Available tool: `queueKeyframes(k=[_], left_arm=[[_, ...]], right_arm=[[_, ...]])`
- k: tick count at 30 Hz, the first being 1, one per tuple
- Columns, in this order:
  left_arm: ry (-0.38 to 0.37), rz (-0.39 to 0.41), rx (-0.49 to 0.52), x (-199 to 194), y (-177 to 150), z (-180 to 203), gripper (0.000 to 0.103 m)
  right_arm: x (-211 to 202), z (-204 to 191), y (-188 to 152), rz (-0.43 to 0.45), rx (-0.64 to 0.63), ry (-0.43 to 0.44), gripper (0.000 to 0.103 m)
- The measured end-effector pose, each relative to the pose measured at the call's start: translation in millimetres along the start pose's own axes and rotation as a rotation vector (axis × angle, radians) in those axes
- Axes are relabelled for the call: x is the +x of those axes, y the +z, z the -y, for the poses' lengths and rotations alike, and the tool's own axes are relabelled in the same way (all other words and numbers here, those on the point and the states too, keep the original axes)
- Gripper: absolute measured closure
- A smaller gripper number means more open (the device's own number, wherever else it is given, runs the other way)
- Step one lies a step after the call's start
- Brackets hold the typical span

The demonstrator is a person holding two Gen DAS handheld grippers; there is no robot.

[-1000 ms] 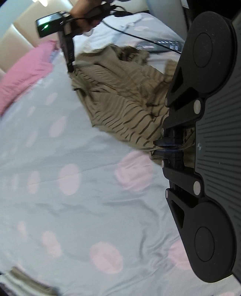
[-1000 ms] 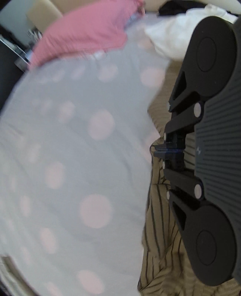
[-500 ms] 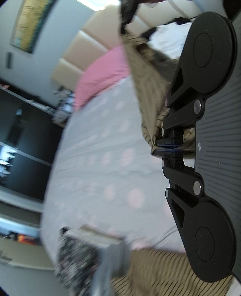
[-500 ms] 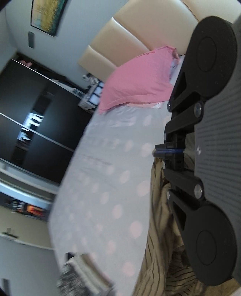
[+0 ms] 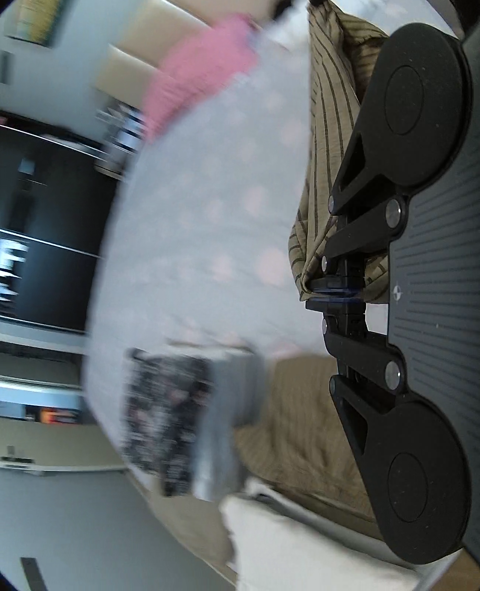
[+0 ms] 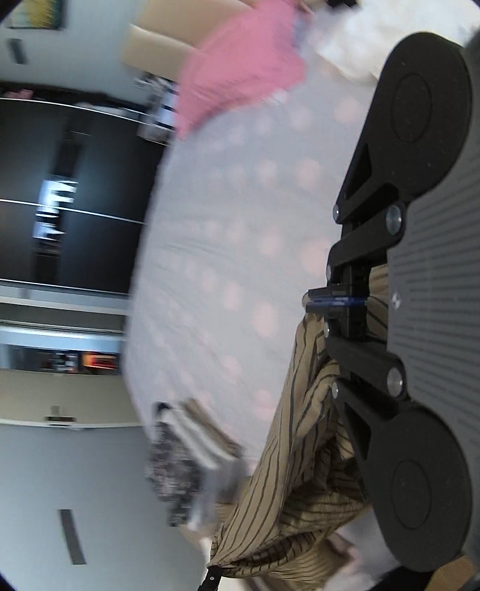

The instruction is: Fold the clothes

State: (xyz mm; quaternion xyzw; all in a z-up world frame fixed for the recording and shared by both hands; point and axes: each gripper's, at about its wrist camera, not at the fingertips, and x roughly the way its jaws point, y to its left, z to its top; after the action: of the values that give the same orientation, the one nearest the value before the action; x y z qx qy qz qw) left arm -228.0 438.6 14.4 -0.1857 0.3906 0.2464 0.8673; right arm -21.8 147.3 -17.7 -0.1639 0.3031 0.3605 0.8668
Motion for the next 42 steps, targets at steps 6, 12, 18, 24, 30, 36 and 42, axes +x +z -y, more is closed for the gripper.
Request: queueKeyframes(k=[6,12,18,24,30,36,42], left_arm=[[0.169,-0.177,0.134,65,-12,6,0.102],[0.216,-0.26,0.131,97,-16,-8,0.102],[0.228,-0.293,0.131,112,-18,-14,0.102],[0.228,-0.316,0.109,121,-20,-19,0.102],[0.231,-0.337,0.103,125,-26,-23,0.102],[0.229,-0.332,0.102,125,-26,-22,0.102],[0.225,-0.328,0.109,123,-29,-20,0.102]], right_arm=[[64,-9,-44,-0.205,0.01,0.136,0.103],[67,-3,-50,-0.26,-0.015,0.289,0.097],[44,8,-41,-0.205,-0.28,0.25,0.089],[61,-9,-60,-0.221,-0.51,0.251,0.065],[46,-47,-69,-0.11,-0.562,0.359,0.065],[45,-85,-86,-0.124,-0.627,0.449,0.065],[32,-79,-78,-0.095,-0.805,0.377,0.065]])
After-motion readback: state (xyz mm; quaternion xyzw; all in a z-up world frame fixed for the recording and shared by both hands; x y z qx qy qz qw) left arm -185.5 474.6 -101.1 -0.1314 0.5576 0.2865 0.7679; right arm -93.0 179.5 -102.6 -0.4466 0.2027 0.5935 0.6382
